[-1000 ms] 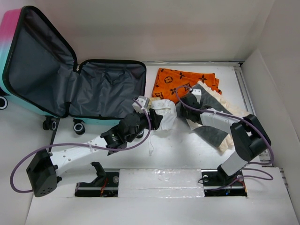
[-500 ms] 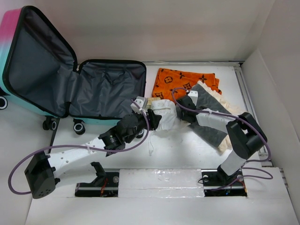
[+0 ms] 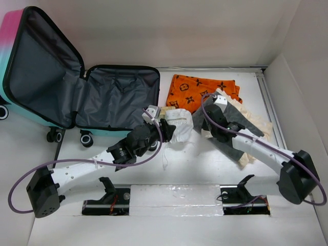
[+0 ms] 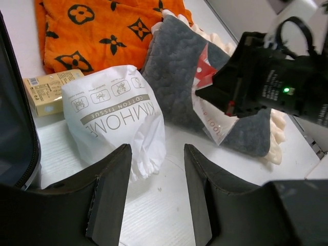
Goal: Pack the luggage
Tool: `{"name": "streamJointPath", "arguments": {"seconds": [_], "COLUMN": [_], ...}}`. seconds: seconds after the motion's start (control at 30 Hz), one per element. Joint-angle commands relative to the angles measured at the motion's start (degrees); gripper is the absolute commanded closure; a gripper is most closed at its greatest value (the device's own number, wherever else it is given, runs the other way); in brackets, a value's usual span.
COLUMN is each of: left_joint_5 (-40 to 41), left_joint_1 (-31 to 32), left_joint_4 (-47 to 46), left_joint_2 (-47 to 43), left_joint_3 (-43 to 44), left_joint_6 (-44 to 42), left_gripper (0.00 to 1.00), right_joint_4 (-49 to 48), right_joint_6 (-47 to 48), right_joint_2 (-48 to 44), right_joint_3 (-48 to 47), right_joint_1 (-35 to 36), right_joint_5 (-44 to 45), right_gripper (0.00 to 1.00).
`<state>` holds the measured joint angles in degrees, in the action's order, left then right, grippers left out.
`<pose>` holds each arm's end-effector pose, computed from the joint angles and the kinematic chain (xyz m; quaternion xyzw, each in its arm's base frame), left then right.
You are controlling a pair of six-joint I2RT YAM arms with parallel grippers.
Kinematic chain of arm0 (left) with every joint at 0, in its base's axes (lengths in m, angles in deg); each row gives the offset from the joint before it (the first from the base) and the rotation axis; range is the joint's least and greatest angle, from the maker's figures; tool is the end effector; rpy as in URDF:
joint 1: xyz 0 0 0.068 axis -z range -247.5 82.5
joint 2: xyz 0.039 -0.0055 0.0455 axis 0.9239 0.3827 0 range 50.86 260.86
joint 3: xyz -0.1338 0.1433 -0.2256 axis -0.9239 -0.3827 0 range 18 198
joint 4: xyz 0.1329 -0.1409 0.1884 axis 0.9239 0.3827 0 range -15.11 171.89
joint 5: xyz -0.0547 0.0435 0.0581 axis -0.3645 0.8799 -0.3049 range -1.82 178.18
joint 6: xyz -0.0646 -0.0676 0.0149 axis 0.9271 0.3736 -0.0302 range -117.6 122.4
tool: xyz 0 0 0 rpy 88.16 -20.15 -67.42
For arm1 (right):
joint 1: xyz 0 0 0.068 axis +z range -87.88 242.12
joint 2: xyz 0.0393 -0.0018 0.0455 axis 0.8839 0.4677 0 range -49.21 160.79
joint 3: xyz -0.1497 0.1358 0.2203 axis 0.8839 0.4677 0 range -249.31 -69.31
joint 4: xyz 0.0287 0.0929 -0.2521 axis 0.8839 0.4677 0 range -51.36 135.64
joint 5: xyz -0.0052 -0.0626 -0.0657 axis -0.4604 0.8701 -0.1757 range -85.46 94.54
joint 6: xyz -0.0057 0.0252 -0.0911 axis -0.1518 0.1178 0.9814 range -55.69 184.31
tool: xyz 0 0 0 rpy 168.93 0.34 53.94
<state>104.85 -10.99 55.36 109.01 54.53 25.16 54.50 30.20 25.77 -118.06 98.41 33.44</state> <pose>0.1756 -0.2207 0.3170 0.1105 0.7108 -0.3578 0.5955 0.2741 0.1500 0.2361 0.0845 0.8867 0.0403 0.4527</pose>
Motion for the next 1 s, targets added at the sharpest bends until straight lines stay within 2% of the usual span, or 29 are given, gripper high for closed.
{"name": "streamJointPath", "arguments": {"seconds": [0.0, 0.1, 0.17, 0.23, 0.3, 0.33, 0.43, 0.47, 0.5, 0.53, 0.57, 0.6, 0.63, 0.73, 0.8, 0.83, 0.87, 0.9, 0.93, 0.97], "left_joint_5": [1.62, 5.29, 7.58, 9.78, 12.67, 13.56, 16.37, 17.16, 17.95, 19.70, 19.72, 20.50, 20.51, 21.13, 21.13, 21.13, 21.13, 19.39, 19.37, 18.59], "left_joint_1": [0.00, 0.00, 0.00, 0.00, 0.00, 0.00, 0.00, 0.00, 0.00, 0.00, 0.00, 0.00, 0.00, 0.00, 0.00, 0.00, 0.00, 0.00, 0.00, 0.00], "left_joint_4": [-1.65, -0.95, -2.79, -5.85, -10.78, -11.49, -7.65, -6.06, -3.00, -1.06, 0.79, 3.68, 4.67, 7.39, 7.40, 6.10, 4.95, 3.03, 3.01, 1.87], "left_joint_2": [-2.08, -5.13, -8.12, -15.04, -19.63, -22.96, -24.93, -25.54, -25.54, -25.54, -25.02, -25.02, -24.41, -23.70, -21.69, -21.07, -20.36, -18.62, -17.56, -16.50], "left_joint_3": [4.07, 4.77, 4.25, 1.89, -0.92, -0.94, 0.45, 0.47, 0.99, 1.00, 1.60, 1.61, 1.61, -0.49, -1.29, -2.16, -2.17, -2.86, -2.87, -2.87], "left_joint_6": [-0.18, 0.61, 1.32, 1.32, 1.32, 1.32, 0.79, 0.79, 0.79, 2.01, 2.72, 3.33, 3.86, 5.36, 5.89, 5.89, 5.89, 4.84, 4.83, 4.05], "left_gripper": [0.59, 0.60, 0.62, 0.62, 0.60, 0.60, 0.60, 0.60, 0.60, 0.60, 0.60, 0.59, 0.59, 0.57, 0.56, 0.56, 0.56, 0.56, 0.56, 0.56], "right_joint_4": [1.28, 0.76, -3.18, -8.80, -16.25, -18.47, -24.29, -24.29, -24.29, -24.29, -24.29, -23.25, -22.54, -22.54, -22.54, -22.54, -22.54, -21.58, -21.57, -20.87], "right_joint_6": [0.01, 1.24, 2.73, 4.74, 5.37, 5.37, 4.06, 3.44, 2.13, 1.51, 0.72, 0.01, 0.01, 1.14, 2.90, 3.95, 5.53, 6.15, 6.85, 6.86], "right_joint_2": [-3.17, -5.63, -7.03, -7.04, -3.02, -0.65, 11.91, 15.51, 22.77, 26.23, 29.31, 33.44, 34.17, 29.29, 24.89, 19.30, 16.11, 9.20, 9.13, 2.00], "right_joint_3": [0.50, -1.16, -2.22, -4.67, -8.18, -13.33, -23.11, -31.32, -35.67, -39.80, -46.63, -48.96, -50.11, -43.82, -34.90, -31.27, -27.23, -19.18, -15.01, -10.88], "right_joint_1": [0.80, 2.37, 3.26, 3.26, 3.78, 3.78, 6.23, 6.77, 7.29, 7.30, 7.82, 7.83, 7.83, 5.55, 3.88, 3.35, 3.35, 3.35, 3.35, 3.35], "right_joint_5": [1.16, 1.15, -0.68, -9.45, -16.21, -23.65, -34.48, -36.36, -38.55, -41.01, -44.69, -45.86, -46.65, -44.13, -40.61, -39.46, -37.36, -32.47, -30.33, -28.40], "right_gripper": [1.00, 1.00, 1.00, 1.00, 1.00, 1.00, 1.00, 1.00, 0.92, 0.78, 0.62, 0.34, 0.24, 0.09, 0.11, 0.16, 0.18, 0.20, 0.20, 0.20]}}
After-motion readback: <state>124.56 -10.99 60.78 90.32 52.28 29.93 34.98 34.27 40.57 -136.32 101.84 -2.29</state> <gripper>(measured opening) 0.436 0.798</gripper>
